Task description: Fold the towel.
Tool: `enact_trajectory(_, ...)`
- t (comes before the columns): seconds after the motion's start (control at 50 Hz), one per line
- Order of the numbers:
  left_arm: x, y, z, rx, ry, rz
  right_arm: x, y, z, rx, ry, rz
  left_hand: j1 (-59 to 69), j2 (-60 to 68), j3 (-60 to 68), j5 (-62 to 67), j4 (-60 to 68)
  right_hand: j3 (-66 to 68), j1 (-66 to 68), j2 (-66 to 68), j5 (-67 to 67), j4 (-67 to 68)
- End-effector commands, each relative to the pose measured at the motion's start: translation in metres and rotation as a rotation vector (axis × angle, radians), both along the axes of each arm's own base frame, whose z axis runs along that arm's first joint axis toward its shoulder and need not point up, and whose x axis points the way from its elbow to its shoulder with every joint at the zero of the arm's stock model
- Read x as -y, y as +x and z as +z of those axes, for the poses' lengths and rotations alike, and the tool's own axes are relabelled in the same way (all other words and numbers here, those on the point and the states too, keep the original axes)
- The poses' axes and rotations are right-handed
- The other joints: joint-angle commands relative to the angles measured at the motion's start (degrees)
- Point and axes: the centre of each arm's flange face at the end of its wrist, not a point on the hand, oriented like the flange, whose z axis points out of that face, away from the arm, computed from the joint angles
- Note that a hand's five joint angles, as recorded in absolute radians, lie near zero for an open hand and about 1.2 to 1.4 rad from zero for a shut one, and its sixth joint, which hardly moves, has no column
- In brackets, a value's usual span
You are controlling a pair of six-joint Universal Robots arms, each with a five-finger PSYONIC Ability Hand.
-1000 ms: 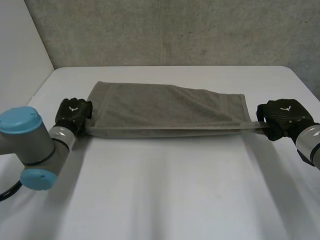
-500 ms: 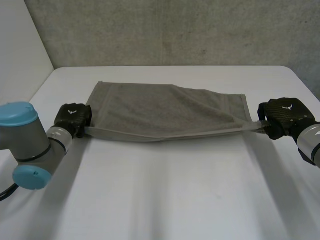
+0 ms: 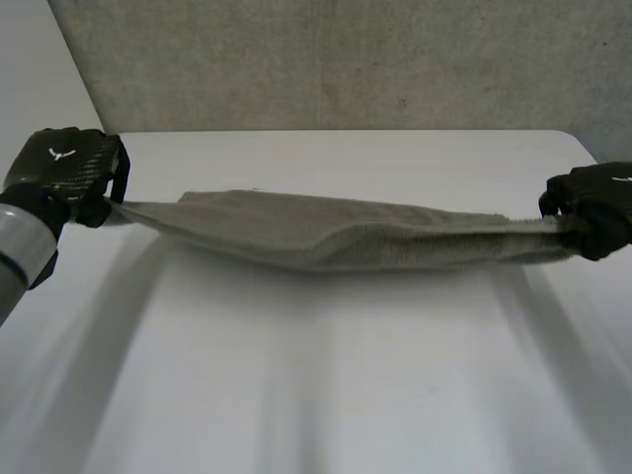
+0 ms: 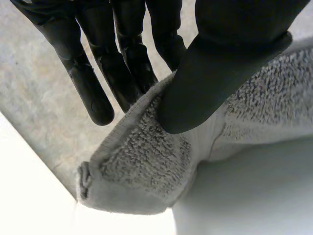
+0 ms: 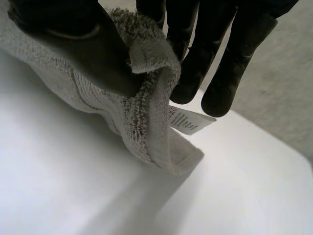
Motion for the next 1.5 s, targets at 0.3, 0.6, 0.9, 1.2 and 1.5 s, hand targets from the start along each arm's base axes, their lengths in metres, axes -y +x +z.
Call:
enact_trajectory(0.3, 0.064, -0.016, -0.078, 0.022, 0.186, -0.027, 0.06, 0.006, -0.055, -0.149, 0.19, 0.074, 10.75, 10.27, 10.35, 20.4, 10.24, 3.08, 4.65, 3.64, 2.56, 3.76)
enact_trajectory(0.6, 0.156, -0.056, -0.105, 0.029, 0.051, 0.019, 0.133, 0.03, -0.104, -0.084, -0.008, -0.09, 10.75, 10.27, 10.35, 20.4, 10.24, 3.08, 4.65, 3.64, 2.56, 3.76)
enact_trajectory(0.9, 0.155, -0.078, -0.125, 0.119, 0.024, 0.045, 0.149, 0.032, -0.113, -0.105, -0.133, -0.196, -59.25, -59.73, -59.65, -49.6, -59.76, -66.92, -65.35, -66.36, -67.44, -66.24)
enact_trajectory(1.2, 0.114, -0.059, -0.105, 0.116, 0.089, 0.064, 0.085, 0.032, -0.069, -0.081, -0.121, -0.148, -59.03, -59.51, -59.43, -49.39, -59.54, -66.92, -65.35, -66.36, -67.44, -66.24)
enact_trajectory(1.5, 0.083, -0.054, -0.109, 0.013, 0.194, 0.0, 0.059, 0.03, -0.142, -0.118, -0.002, -0.076, -58.53, -59.01, -58.93, -48.88, -59.04, -45.36, -43.79, -44.81, -45.88, -44.69)
